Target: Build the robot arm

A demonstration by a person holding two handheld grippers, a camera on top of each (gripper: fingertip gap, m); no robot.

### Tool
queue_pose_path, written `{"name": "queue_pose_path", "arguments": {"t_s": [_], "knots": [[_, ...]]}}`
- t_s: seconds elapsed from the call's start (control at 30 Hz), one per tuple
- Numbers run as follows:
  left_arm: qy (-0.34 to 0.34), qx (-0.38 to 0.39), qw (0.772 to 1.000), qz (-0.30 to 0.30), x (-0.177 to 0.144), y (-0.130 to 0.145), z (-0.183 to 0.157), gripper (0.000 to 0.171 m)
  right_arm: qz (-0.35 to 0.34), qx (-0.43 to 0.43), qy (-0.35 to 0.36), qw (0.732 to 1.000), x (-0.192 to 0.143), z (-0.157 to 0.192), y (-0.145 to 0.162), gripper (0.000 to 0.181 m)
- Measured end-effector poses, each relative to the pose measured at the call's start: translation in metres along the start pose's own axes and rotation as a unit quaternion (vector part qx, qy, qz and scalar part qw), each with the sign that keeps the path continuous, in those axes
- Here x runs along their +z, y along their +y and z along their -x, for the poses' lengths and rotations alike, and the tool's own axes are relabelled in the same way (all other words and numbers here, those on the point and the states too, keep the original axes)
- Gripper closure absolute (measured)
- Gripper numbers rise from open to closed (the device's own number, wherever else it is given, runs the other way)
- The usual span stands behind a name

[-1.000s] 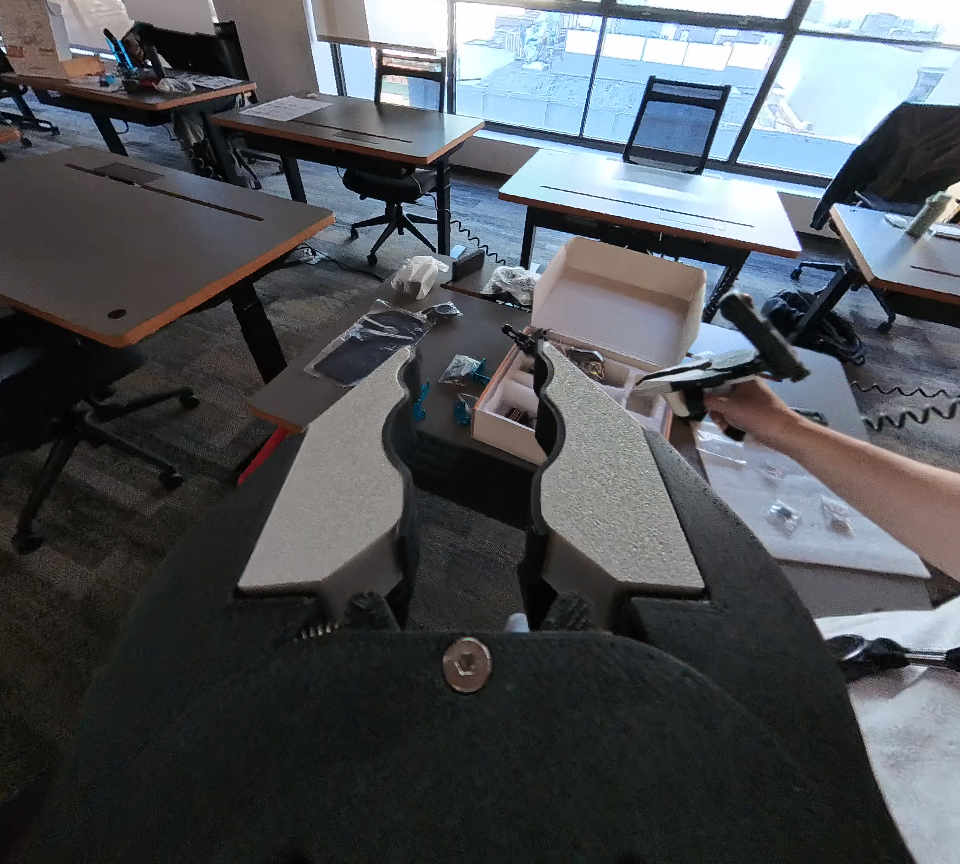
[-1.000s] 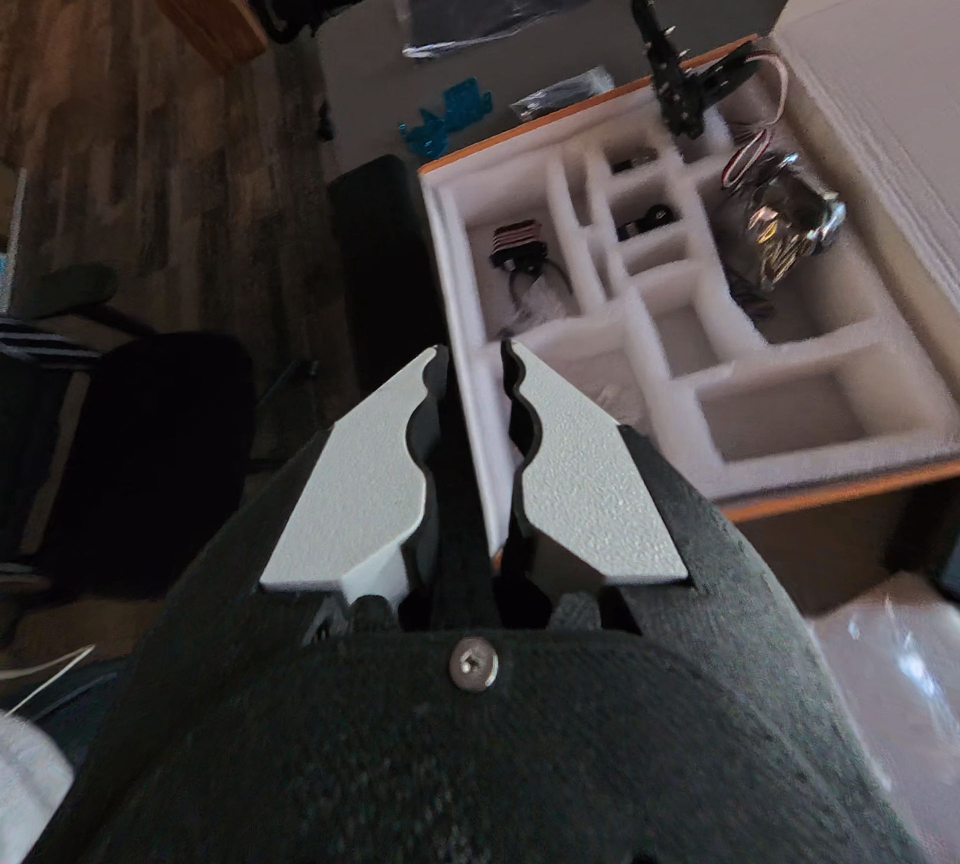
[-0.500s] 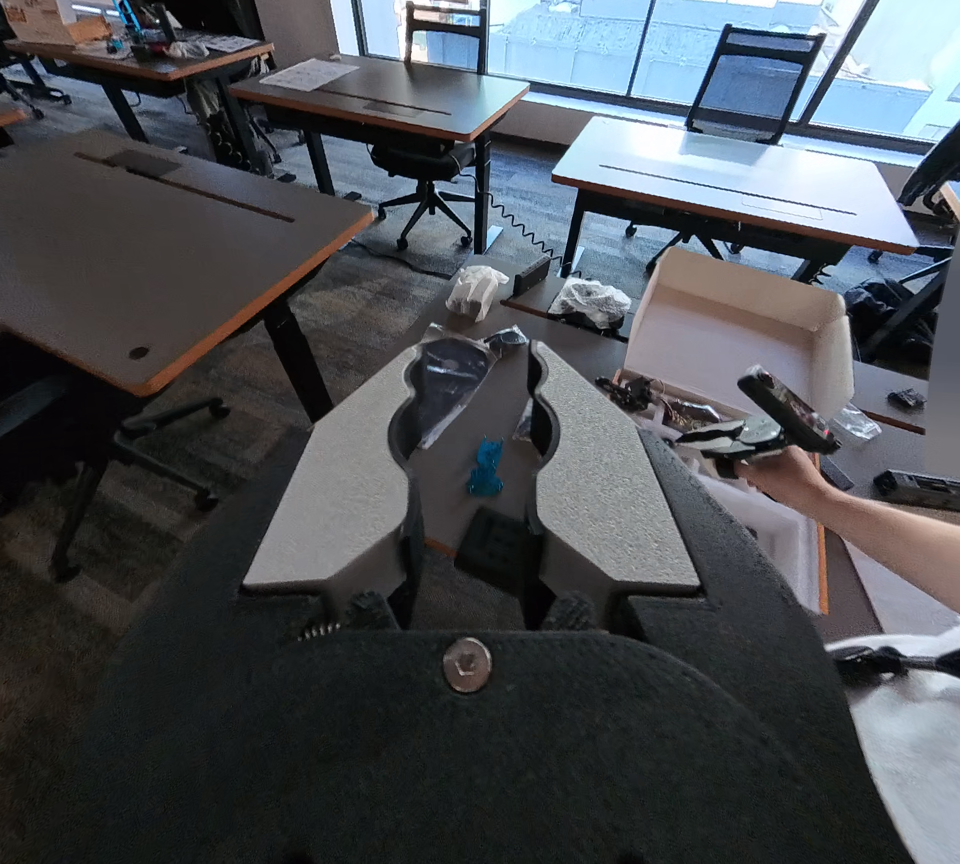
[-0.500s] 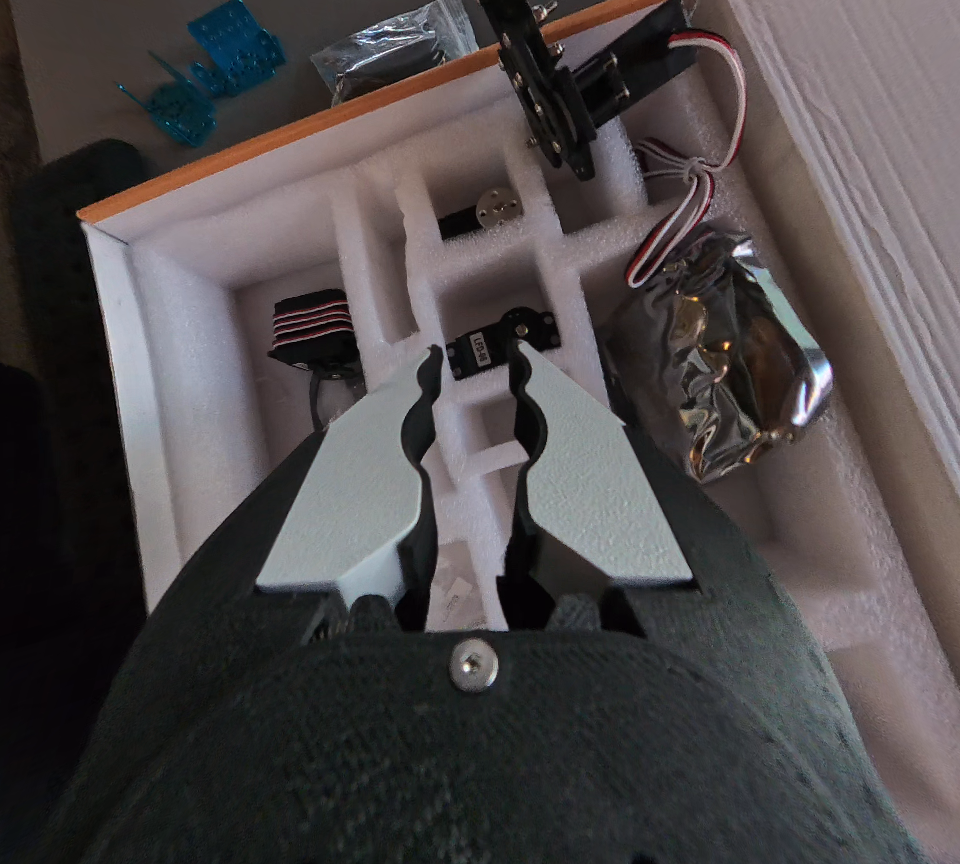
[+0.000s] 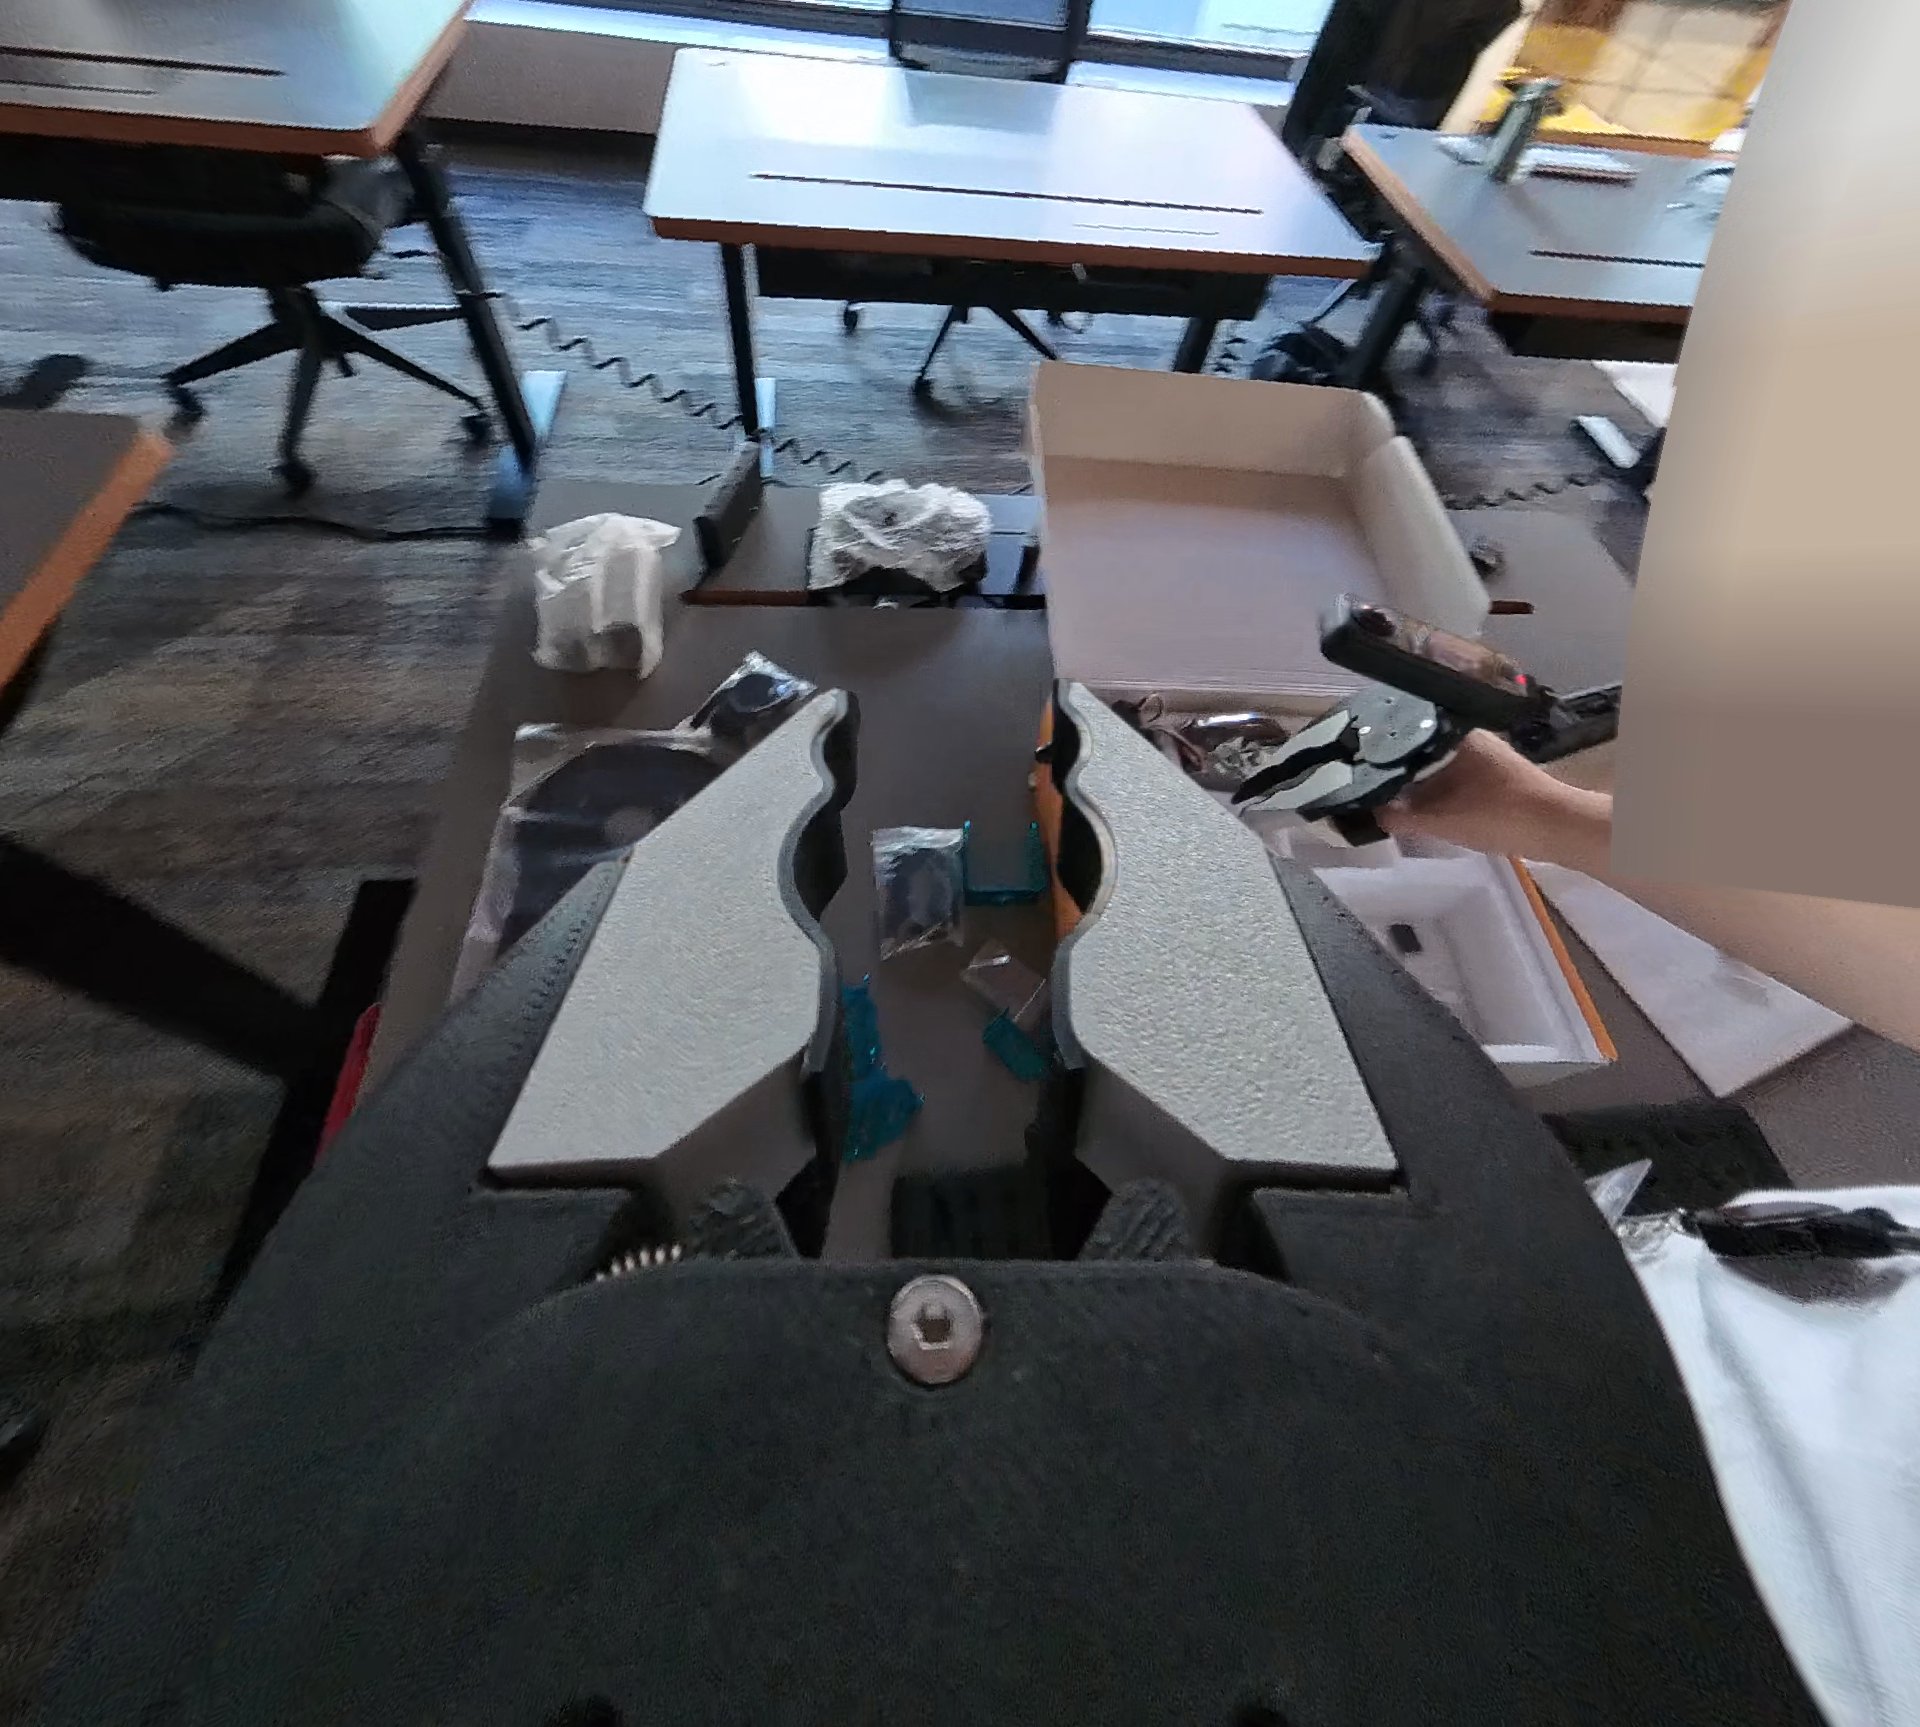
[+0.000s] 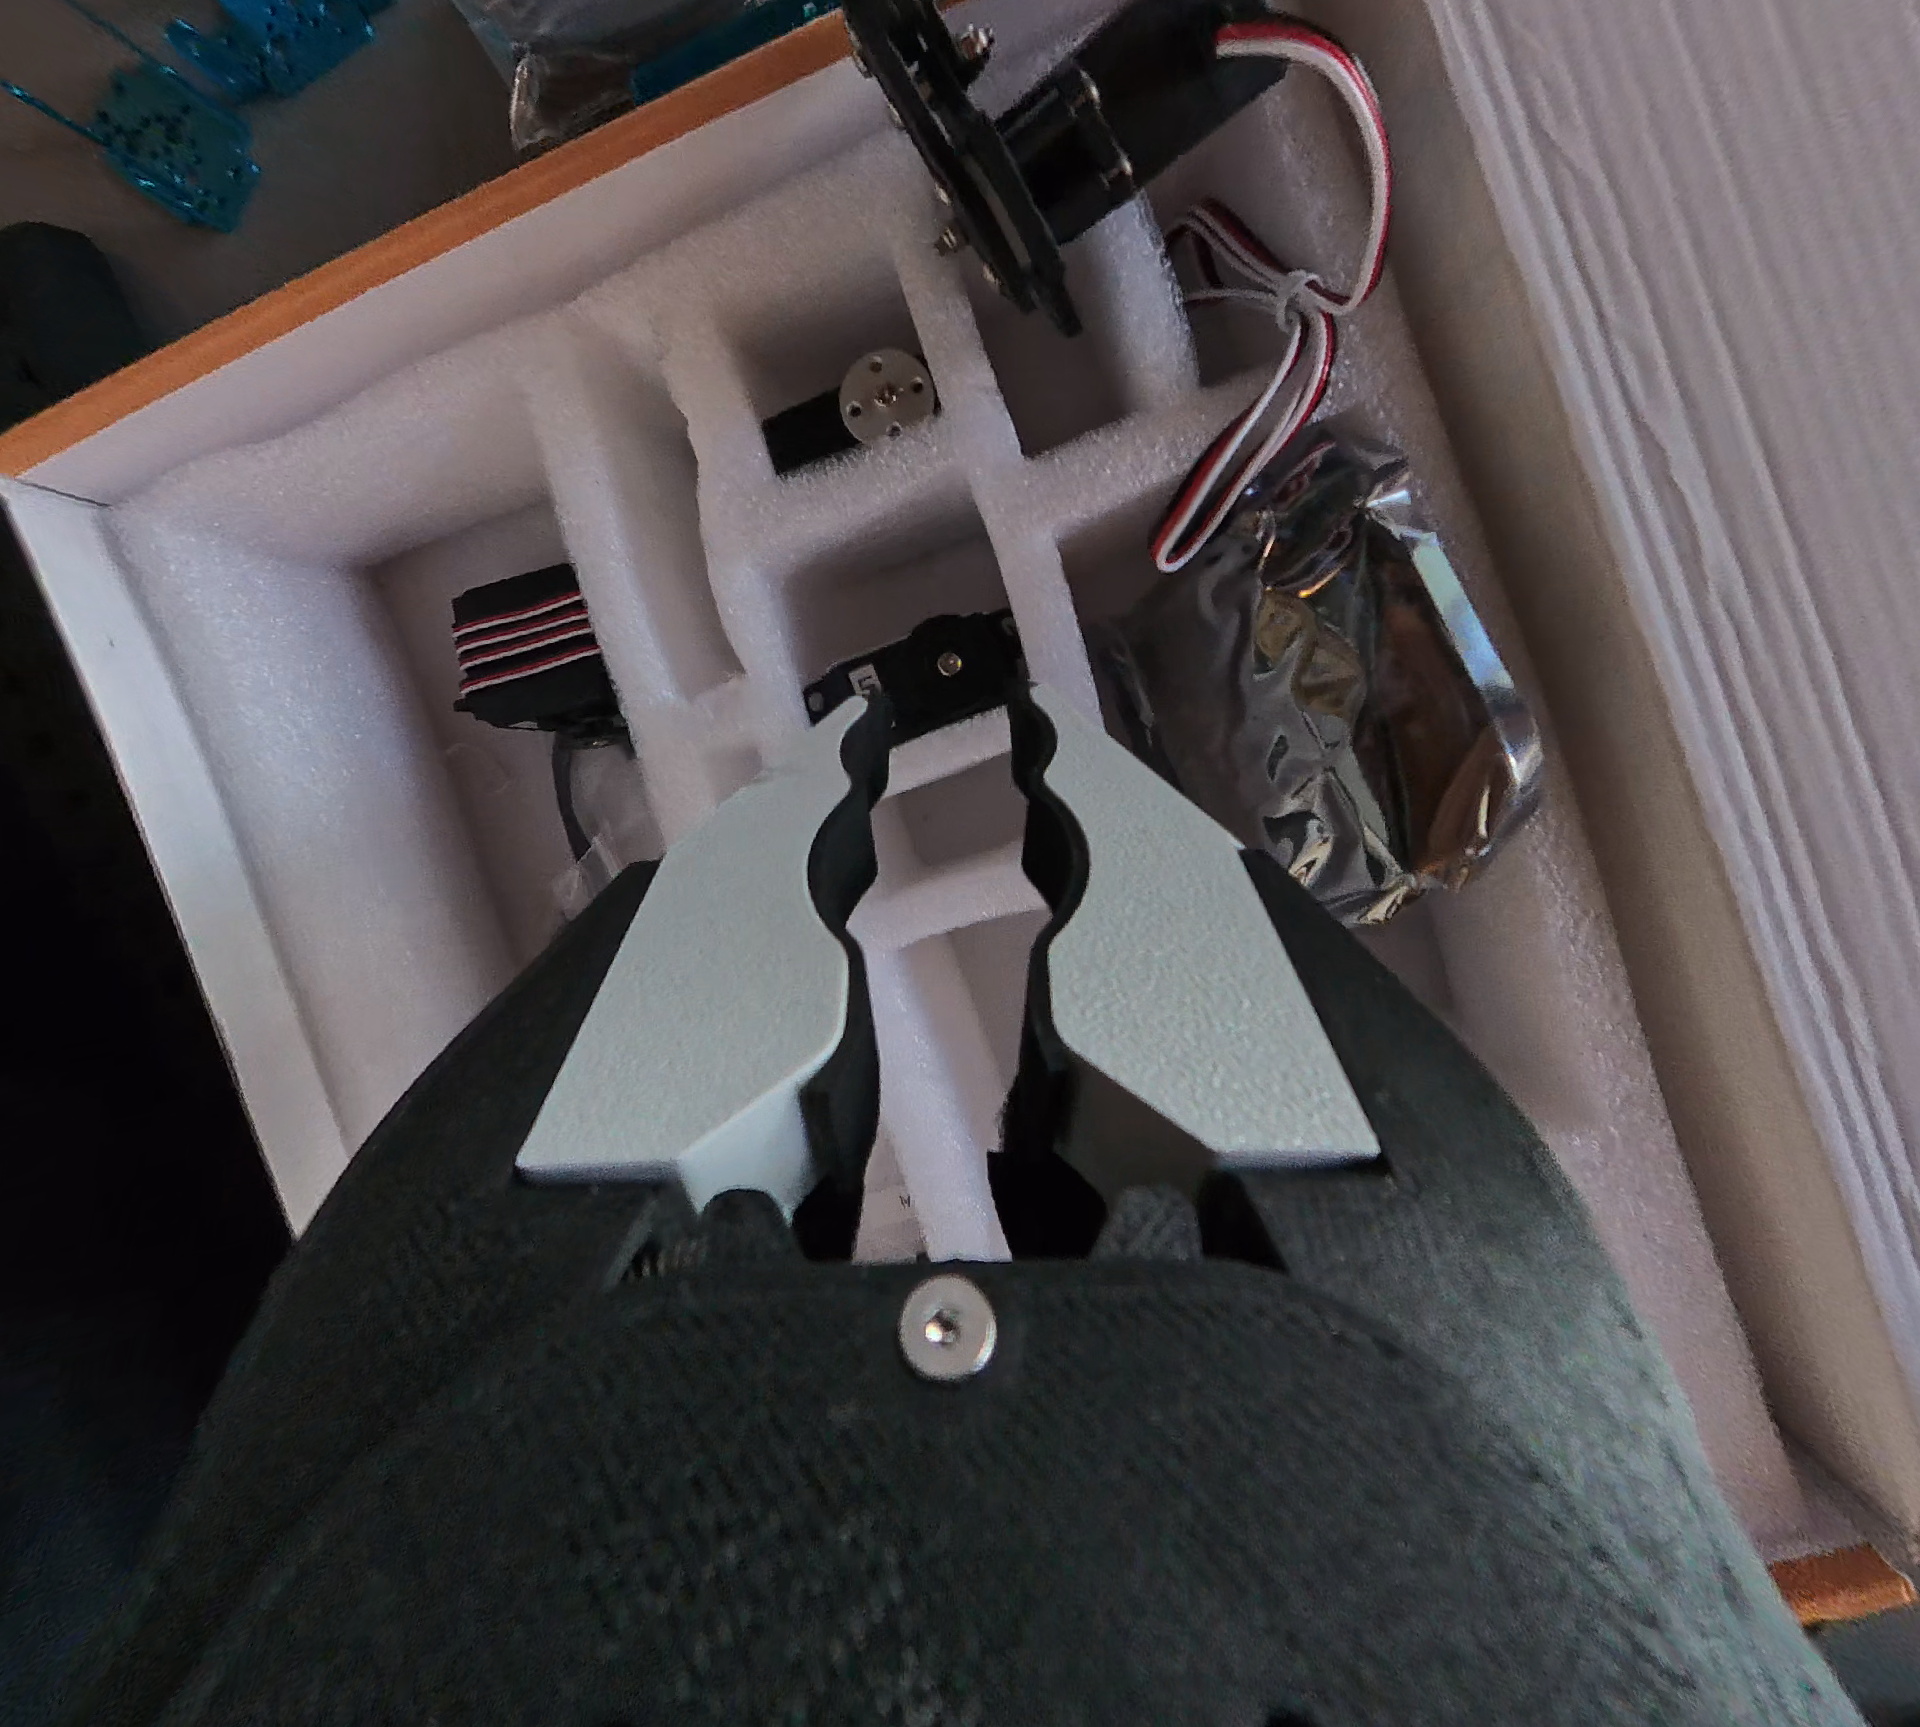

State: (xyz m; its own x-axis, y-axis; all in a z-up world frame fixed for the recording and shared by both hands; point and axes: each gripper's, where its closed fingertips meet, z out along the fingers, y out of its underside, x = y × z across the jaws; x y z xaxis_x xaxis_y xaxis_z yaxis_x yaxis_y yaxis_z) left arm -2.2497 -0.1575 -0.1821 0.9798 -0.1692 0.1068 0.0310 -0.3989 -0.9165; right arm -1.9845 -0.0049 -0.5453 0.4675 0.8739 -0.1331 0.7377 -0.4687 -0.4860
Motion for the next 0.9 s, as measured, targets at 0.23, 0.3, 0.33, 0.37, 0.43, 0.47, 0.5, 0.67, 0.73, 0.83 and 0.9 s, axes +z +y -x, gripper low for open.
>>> {"name": "queue_pose_path", "arguments": {"t_s": [0.23, 0.3, 0.33, 0.37, 0.43, 0.47, 0.5, 0.67, 0.73, 0.83, 0.9], "knots": [[0.117, 0.009, 0.993, 0.006, 0.049, 0.007, 0.037, 0.137, 0.075, 0.027, 0.035, 0.996, 0.016, 0.003, 0.007, 0.158], [0.126, 0.009, 0.992, 0.003, 0.050, 0.005, 0.051, 0.138, 0.083, 0.039, 0.048, 0.995, 0.018, 0.002, 0.005, 0.158], [0.132, 0.007, 0.991, 0.002, 0.049, 0.005, 0.058, 0.138, 0.093, 0.040, 0.059, 0.993, 0.018, 0.000, 0.006, 0.157], [0.137, 0.005, 0.991, 0.003, 0.048, 0.006, 0.064, 0.138, 0.101, 0.048, 0.061, 0.992, 0.019, 0.000, 0.006, 0.157], [0.141, 0.000, 0.990, 0.008, 0.045, 0.009, 0.078, 0.138, 0.119, 0.083, 0.058, 0.988, 0.019, 0.002, 0.004, 0.153], [0.140, -0.002, 0.990, 0.008, 0.043, 0.011, 0.086, 0.139, 0.128, 0.095, 0.057, 0.986, 0.019, 0.004, 0.003, 0.151], [0.138, -0.006, 0.990, 0.007, 0.041, 0.012, 0.093, 0.139, 0.134, 0.098, 0.059, 0.984, 0.019, 0.006, 0.001, 0.149], [0.125, -0.033, 0.992, -0.003, 0.031, 0.015, 0.120, 0.141, 0.184, 0.086, 0.113, 0.973, 0.024, -0.003, 0.001, 0.158], [0.119, -0.042, 0.992, -0.009, 0.027, 0.014, 0.126, 0.141, 0.196, 0.104, 0.102, 0.970, 0.024, -0.003, 0.002, 0.158], [0.117, -0.052, 0.992, -0.016, 0.026, 0.015, 0.127, 0.142, 0.188, 0.112, 0.082, 0.972, 0.021, 0.001, 0.000, 0.172], [0.123, -0.059, 0.991, -0.014, 0.030, 0.019, 0.123, 0.141, 0.157, 0.100, 0.068, 0.980, 0.016, 0.009, -0.007, 0.181]]}}
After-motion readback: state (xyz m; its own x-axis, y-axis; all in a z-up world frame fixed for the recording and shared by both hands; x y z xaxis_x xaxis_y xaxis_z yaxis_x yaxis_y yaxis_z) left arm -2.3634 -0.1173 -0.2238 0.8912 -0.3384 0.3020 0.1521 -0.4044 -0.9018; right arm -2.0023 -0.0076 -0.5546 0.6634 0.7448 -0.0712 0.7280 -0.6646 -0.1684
